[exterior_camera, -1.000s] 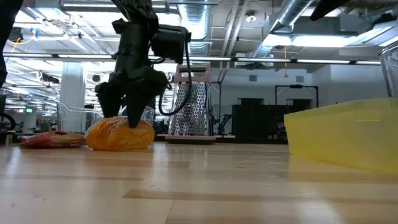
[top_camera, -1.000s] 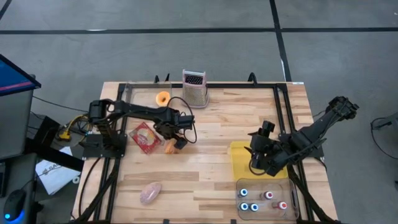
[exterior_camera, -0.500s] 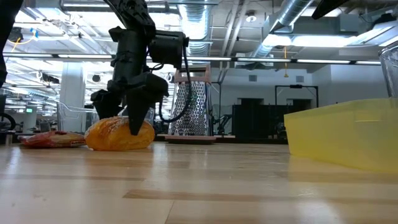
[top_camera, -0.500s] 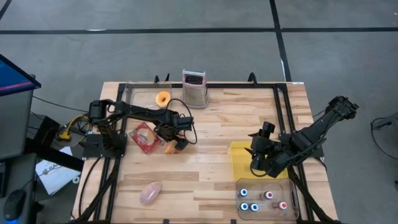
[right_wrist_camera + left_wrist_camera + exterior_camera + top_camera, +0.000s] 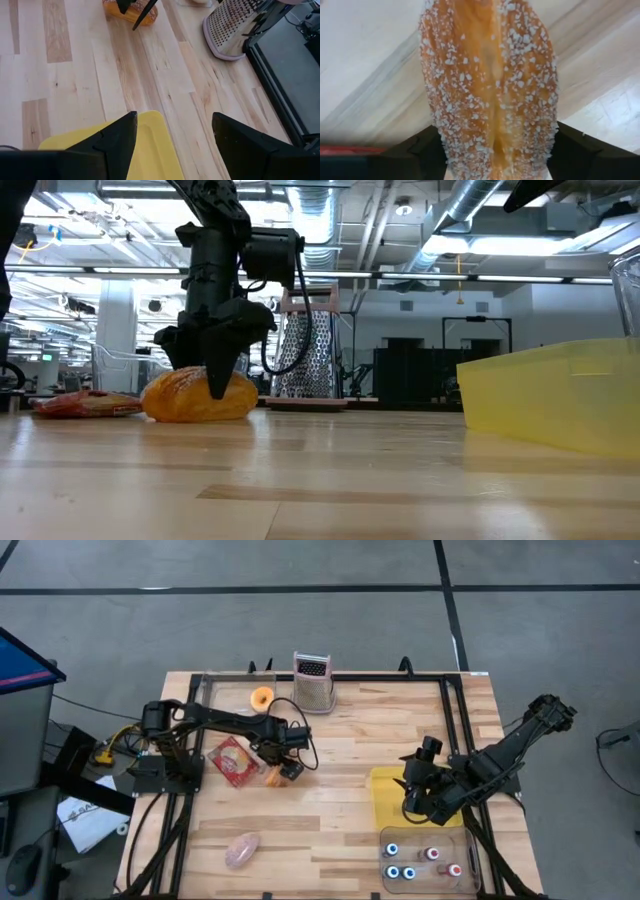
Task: Pick & Place Food Item
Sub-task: Put the top bear claw into the top transparent bin
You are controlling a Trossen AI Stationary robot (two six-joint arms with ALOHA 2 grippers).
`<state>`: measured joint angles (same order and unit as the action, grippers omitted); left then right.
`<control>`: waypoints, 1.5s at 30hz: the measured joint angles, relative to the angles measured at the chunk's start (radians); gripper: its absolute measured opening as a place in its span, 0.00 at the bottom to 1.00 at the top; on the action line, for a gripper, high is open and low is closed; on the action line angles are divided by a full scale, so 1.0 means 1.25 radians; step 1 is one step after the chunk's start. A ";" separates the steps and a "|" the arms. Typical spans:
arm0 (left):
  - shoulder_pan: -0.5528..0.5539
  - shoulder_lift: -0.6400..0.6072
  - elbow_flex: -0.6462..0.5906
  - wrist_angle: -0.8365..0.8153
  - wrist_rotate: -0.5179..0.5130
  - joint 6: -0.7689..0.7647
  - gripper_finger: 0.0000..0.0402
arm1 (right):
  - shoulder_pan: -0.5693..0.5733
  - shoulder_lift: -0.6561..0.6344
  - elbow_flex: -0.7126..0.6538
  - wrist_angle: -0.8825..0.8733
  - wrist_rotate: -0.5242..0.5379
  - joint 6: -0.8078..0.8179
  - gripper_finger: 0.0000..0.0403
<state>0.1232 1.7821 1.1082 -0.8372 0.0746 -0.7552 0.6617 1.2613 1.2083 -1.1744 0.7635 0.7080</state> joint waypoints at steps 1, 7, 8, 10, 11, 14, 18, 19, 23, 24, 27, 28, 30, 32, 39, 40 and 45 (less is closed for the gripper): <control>0.001 -0.005 0.000 0.003 0.000 0.010 0.63 | 0.000 0.000 0.000 0.000 0.000 0.000 0.62; 0.009 -0.058 0.000 0.069 0.012 0.026 0.59 | 0.000 0.000 0.000 0.001 -0.001 0.000 0.62; 0.014 -0.074 0.000 0.073 0.016 0.027 0.58 | 0.000 0.000 0.000 0.002 0.000 0.000 0.62; 0.031 -0.113 0.000 0.079 0.015 0.029 0.59 | 0.000 0.000 0.000 0.003 0.000 0.000 0.62; 0.043 -0.135 0.000 0.077 0.004 0.030 0.59 | 0.000 0.000 0.000 0.003 0.000 0.000 0.62; 0.095 -0.214 0.000 0.058 -0.043 0.036 0.59 | -0.001 0.000 0.000 0.003 0.000 0.000 0.62; 0.188 -0.325 0.000 0.014 -0.104 0.074 0.57 | -0.001 0.000 0.000 0.004 0.000 0.000 0.62; 0.215 -0.349 0.000 -0.005 -0.109 0.081 0.57 | -0.001 0.000 0.000 0.003 0.000 0.000 0.62; 0.319 -0.424 0.001 -0.049 -0.128 0.116 0.57 | -0.002 0.000 0.000 0.004 0.000 -0.004 0.62; 0.346 -0.435 0.001 -0.057 -0.131 0.125 0.57 | -0.004 0.000 0.001 0.002 0.000 -0.005 0.62; 0.423 -0.445 0.001 -0.079 -0.142 0.169 0.57 | -0.009 0.000 0.012 0.003 0.001 -0.013 0.62; 0.447 -0.441 0.001 -0.084 -0.147 0.187 0.57 | -0.010 0.000 0.014 0.003 0.003 -0.018 0.62; 0.489 -0.424 0.001 -0.084 -0.153 0.221 0.56 | -0.014 0.000 0.021 0.003 0.003 -0.022 0.62; 0.516 -0.393 0.001 -0.083 -0.153 0.247 0.56 | -0.016 0.000 0.026 0.003 0.003 -0.025 0.62; 0.547 -0.267 0.001 -0.058 -0.213 0.291 0.56 | -0.015 0.000 0.026 0.003 0.003 -0.022 0.62; 0.553 -0.252 0.001 -0.057 -0.216 0.292 0.56 | -0.015 0.000 0.026 0.003 0.003 -0.022 0.62; 0.580 -0.204 0.001 -0.054 -0.264 0.303 0.56 | -0.013 0.000 0.026 0.003 -0.001 -0.015 0.62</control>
<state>0.8480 1.5267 1.1091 -0.9045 -0.2549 -0.3765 0.6452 1.2613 1.2407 -1.1702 0.7620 0.6895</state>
